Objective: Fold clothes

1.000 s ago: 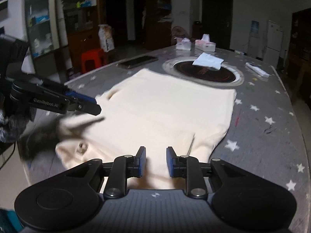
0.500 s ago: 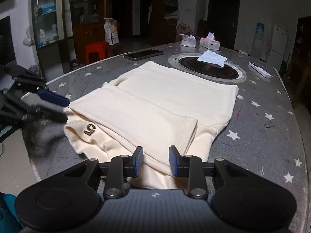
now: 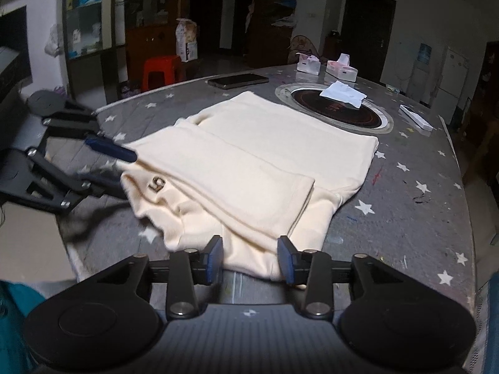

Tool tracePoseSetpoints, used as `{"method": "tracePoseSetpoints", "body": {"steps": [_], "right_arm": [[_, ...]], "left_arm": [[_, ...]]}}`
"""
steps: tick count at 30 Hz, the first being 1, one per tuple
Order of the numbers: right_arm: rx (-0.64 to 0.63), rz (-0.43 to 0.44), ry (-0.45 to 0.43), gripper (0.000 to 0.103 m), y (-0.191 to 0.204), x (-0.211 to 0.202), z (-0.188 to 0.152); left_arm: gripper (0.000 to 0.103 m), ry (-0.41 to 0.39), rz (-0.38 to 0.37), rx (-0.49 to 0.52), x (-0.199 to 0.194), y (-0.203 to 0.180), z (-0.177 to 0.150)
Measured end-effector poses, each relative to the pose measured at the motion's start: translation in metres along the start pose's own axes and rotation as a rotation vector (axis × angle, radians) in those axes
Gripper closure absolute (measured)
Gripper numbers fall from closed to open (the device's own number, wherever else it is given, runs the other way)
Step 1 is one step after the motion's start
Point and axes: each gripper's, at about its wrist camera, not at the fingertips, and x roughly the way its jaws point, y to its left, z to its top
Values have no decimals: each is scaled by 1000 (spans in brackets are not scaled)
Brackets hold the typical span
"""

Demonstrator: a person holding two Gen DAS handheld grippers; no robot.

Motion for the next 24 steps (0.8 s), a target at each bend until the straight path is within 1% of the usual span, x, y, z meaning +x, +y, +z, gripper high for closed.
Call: {"method": "tracePoseSetpoints", "body": {"steps": [1,2,3,4,5,6,7,10,14,21,22,24], "right_arm": [[-14,0,5,62,1,-1,-2],[-31,0,8,61,3,-2,-3],[-48,-1,12,61,5,-4,-5],[-66,1,11,60,7,-5,-6],[-84,3,11,56,9,-6,-7],[-102,5,11,52,11,-7,-8],[-120,7,7,51,14,-7,-9],[-173,7,-11,50,20,-8,-11],[-229,7,-50,48,27,-2,-9],[-276,20,-84,48,28,25,0],[-281,16,-89,50,27,29,1],[-267,17,-89,56,23,35,5]], "left_arm": [[62,-4,0,10,1,-2,0],[65,-7,1,16,3,-3,-1],[70,-11,2,20,4,-4,-1],[80,-17,0,18,5,-3,-1],[86,-23,0,11,5,-2,0],[89,-28,-1,4,6,-1,1],[92,-35,-2,-3,5,1,2],[93,-56,-4,-30,3,10,9],[94,-61,-14,-63,6,21,17],[94,-63,-37,-112,14,38,25],[94,-63,-41,-119,15,40,26],[94,-63,-47,-132,17,45,28]]}}
